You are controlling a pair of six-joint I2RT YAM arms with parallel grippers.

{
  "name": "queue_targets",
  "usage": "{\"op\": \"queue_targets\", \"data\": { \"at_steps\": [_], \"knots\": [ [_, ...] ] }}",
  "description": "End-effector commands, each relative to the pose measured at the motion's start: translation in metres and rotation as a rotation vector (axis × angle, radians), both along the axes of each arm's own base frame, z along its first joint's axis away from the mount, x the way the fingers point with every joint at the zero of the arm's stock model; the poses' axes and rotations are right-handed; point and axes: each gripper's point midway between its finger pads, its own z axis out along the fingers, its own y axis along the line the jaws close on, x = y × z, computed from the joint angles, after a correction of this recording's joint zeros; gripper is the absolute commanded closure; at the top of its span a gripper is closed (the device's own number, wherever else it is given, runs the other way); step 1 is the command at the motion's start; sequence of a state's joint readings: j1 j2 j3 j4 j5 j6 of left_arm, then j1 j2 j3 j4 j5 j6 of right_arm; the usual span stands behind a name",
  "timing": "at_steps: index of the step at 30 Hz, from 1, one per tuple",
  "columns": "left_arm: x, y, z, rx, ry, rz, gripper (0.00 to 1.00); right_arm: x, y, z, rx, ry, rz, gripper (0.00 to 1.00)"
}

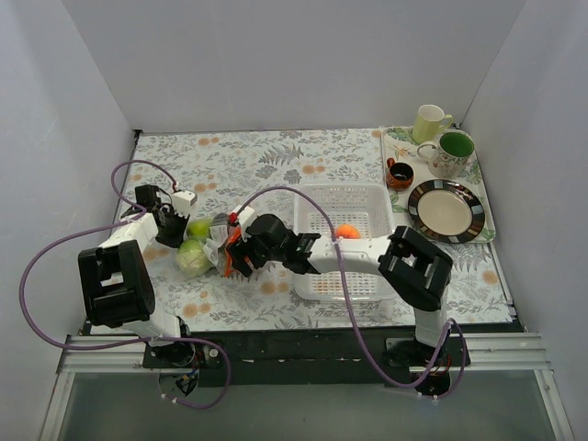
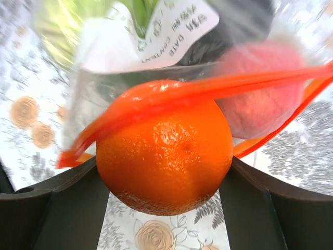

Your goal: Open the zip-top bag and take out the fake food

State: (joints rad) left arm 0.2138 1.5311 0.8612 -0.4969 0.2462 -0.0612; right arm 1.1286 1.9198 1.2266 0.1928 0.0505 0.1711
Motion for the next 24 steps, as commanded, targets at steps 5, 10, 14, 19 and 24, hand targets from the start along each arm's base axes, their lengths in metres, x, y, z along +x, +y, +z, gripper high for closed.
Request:
{"op": "queue_targets", "data": {
  "at_steps": [5, 10, 14, 19, 24],
  "knots": [
    [0.000, -0.001, 0.008, 0.016, -0.033, -0.022, 1.00, 0.003, -0.035, 0.116, 0.085, -0.201, -0.109, 0.41],
    [0.001, -0.001, 0.010, 0.013, -0.039, -0.028, 1.00, 0.020, -0.109, 0.125, -0.001, -0.306, -0.336, 0.50],
    [0.001, -0.002, 0.012, 0.018, -0.041, -0.036, 1.00, 0.053, -0.184, 0.105, -0.089, -0.299, -0.541, 0.63],
    [0.002, -0.004, 0.015, 0.009, -0.046, -0.040, 1.00, 0.083, -0.248, 0.082, -0.127, -0.203, -0.728, 0.71],
    [0.001, -0.010, 0.016, 0.004, -0.040, -0.047, 1.00, 0.103, -0.249, 0.067, -0.248, -0.197, -0.740, 0.27]
  ]
}}
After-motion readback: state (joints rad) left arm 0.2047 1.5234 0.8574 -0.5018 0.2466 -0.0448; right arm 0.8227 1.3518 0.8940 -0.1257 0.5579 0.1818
